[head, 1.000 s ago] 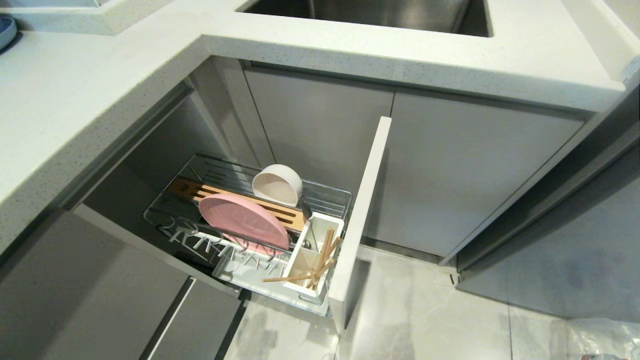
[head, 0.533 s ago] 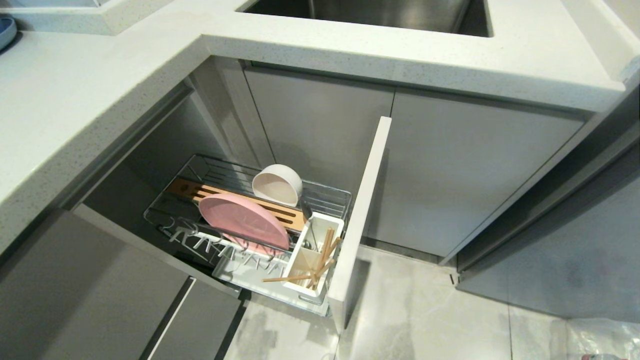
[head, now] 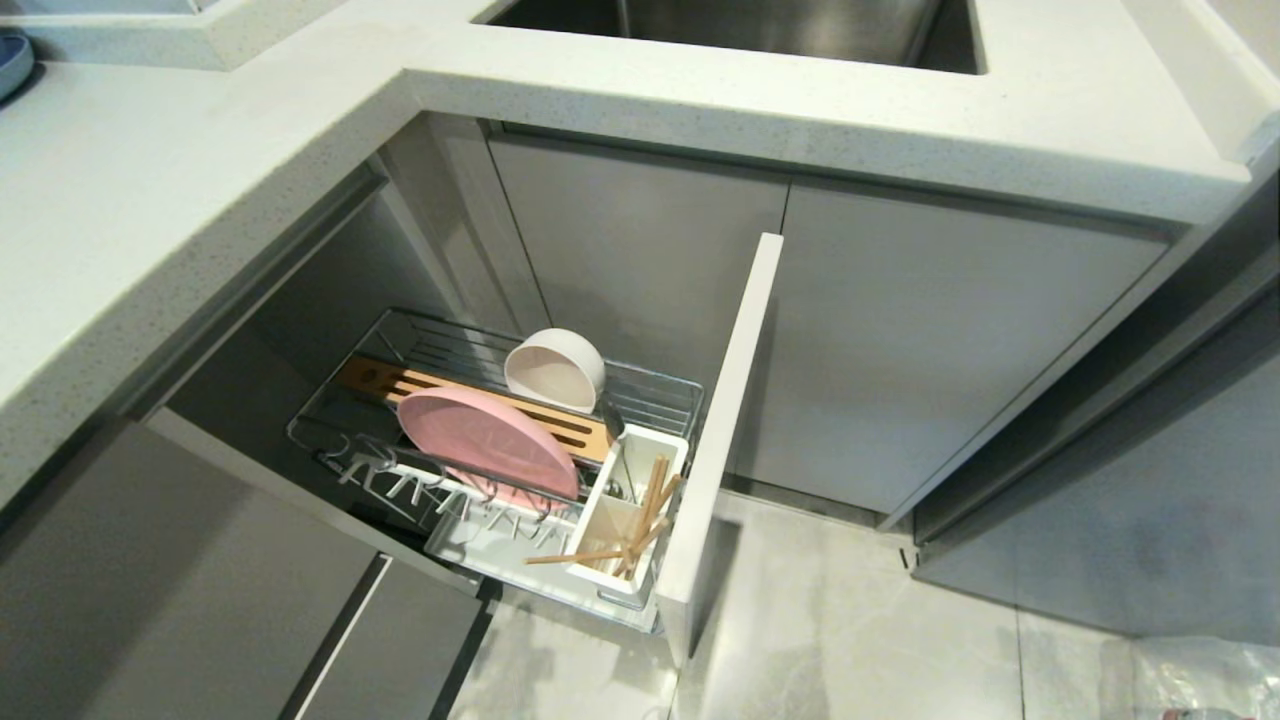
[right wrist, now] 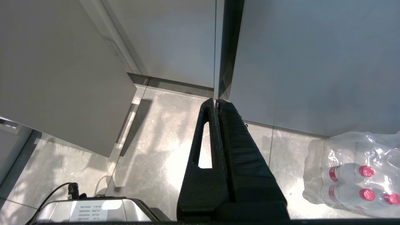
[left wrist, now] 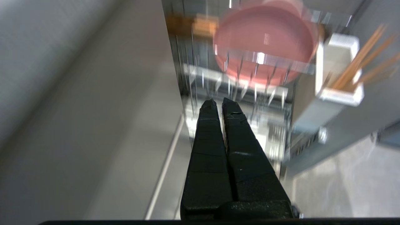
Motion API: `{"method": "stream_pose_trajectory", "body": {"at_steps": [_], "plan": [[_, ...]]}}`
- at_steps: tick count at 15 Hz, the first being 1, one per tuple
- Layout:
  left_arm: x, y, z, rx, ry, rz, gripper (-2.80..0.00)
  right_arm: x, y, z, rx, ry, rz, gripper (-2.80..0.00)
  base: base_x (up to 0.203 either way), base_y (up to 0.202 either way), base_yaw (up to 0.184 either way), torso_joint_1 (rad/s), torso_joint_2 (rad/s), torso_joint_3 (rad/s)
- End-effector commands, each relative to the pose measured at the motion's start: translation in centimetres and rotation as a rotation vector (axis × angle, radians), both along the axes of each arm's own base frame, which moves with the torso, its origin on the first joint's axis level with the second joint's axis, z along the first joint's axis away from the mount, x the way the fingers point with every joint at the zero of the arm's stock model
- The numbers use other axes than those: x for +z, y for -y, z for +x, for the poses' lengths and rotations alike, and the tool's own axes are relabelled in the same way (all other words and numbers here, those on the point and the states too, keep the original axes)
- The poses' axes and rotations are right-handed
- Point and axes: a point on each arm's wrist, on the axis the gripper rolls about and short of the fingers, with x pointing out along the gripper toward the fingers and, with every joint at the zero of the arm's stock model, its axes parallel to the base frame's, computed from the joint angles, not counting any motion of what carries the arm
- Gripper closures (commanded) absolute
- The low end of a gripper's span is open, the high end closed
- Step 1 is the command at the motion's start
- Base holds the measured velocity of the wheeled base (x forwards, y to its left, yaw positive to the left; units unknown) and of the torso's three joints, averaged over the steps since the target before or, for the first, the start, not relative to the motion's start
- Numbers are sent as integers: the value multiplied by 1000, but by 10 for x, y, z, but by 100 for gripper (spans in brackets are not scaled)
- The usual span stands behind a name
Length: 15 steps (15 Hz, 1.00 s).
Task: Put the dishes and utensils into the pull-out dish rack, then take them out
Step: Take the plate out of the cupboard
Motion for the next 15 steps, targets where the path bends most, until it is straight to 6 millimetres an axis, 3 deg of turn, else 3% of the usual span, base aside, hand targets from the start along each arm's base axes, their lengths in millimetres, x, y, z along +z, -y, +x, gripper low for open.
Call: {"method": "stream_pose_trajectory", "body": {"at_steps": [1, 3, 6, 9, 15], "plan": [[27, 0, -13, 2, 48, 1, 0, 0, 0, 0, 0, -1, 0, 0, 0, 0, 0, 0, 0, 0], [61, 0, -27, 4, 53, 1, 0, 0, 0, 0, 0, -1, 0, 0, 0, 0, 0, 0, 0, 0], [111, 0, -30, 17, 0, -1, 0, 0, 0, 0, 0, -1, 0, 0, 0, 0, 0, 0, 0, 0], [134, -1, -26, 2, -55, 102, 0, 0, 0, 0, 0, -1, 0, 0, 0, 0, 0, 0, 0, 0], [223, -3, 7, -48, 28, 153, 0, 0, 0, 0, 0, -1, 0, 0, 0, 0, 0, 0, 0, 0]]}}
